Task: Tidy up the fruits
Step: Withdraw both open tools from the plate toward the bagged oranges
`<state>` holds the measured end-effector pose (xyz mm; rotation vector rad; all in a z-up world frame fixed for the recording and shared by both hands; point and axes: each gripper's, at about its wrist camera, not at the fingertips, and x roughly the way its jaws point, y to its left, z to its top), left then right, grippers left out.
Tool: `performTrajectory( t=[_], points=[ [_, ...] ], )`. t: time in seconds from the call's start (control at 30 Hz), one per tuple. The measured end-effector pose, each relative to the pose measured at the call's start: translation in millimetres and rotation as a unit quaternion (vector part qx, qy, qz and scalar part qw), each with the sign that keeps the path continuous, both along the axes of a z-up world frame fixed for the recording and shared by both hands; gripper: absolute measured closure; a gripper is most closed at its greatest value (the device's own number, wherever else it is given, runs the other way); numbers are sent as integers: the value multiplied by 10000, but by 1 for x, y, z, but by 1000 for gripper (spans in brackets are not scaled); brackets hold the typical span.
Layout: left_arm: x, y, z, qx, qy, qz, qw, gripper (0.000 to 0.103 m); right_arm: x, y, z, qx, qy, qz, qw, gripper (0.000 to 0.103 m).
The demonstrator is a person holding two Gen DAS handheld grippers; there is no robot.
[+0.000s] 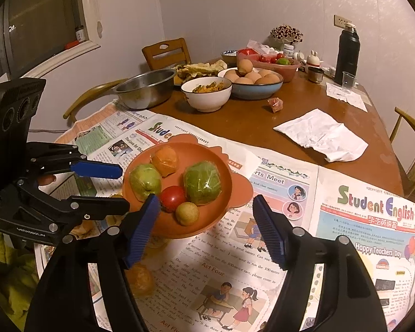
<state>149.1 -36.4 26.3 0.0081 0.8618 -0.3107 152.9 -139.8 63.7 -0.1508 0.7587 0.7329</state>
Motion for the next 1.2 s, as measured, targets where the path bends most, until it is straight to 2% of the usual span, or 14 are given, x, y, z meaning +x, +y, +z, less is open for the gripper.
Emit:
performTrajectory(
  t=[0.3, 0.8, 0.87, 1.2],
  points=[
    [-4, 9, 8, -35, -124, 145, 9998, 50, -7, -1, 7, 40, -93, -41, 9999, 26],
    [-13, 31, 24, -116, -364, 478, 9981, 31, -17, -2, 13, 113, -144, -65, 9998, 19],
    [-14, 33, 27, -112, -398, 525, 9978, 26, -19, -2, 15, 127, -163, -63, 9998, 16],
    [-21, 42, 34, -89, -528, 724, 9959, 16, -25, -2, 22, 160, -263, -103, 9995, 10]
  ],
)
